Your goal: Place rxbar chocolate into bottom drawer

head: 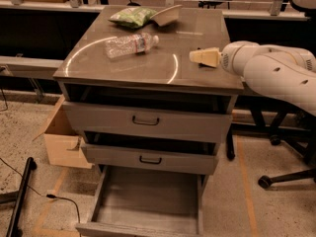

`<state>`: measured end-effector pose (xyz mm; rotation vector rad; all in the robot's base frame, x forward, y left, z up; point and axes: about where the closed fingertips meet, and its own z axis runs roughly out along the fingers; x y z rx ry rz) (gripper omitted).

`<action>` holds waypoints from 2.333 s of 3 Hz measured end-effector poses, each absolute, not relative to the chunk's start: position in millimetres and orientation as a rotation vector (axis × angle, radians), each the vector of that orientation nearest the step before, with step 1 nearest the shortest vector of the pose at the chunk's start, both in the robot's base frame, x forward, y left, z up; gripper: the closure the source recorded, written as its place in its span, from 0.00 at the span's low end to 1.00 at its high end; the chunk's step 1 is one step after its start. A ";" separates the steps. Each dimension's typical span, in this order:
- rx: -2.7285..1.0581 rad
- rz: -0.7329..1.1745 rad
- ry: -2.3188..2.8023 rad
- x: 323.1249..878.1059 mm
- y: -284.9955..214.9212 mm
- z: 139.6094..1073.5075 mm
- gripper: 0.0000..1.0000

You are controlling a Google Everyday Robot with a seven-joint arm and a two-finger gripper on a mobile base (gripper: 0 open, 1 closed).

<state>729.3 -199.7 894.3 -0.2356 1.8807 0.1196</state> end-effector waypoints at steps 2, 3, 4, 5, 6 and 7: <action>-0.149 0.148 1.945 732.4 -202.7 893.6 0.19; -0.107 0.142 1.970 734.0 -210.8 890.5 0.42; -0.108 0.146 1.969 734.1 -208.8 892.1 0.40; -0.114 0.148 1.959 731.7 -207.2 894.1 0.17; -0.154 0.152 1.927 735.7 -196.2 877.1 0.00; -0.205 0.153 1.863 747.1 -184.3 866.0 0.00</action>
Offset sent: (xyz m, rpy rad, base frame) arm 0.0031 0.0346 -0.0076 0.2062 0.2573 -0.2175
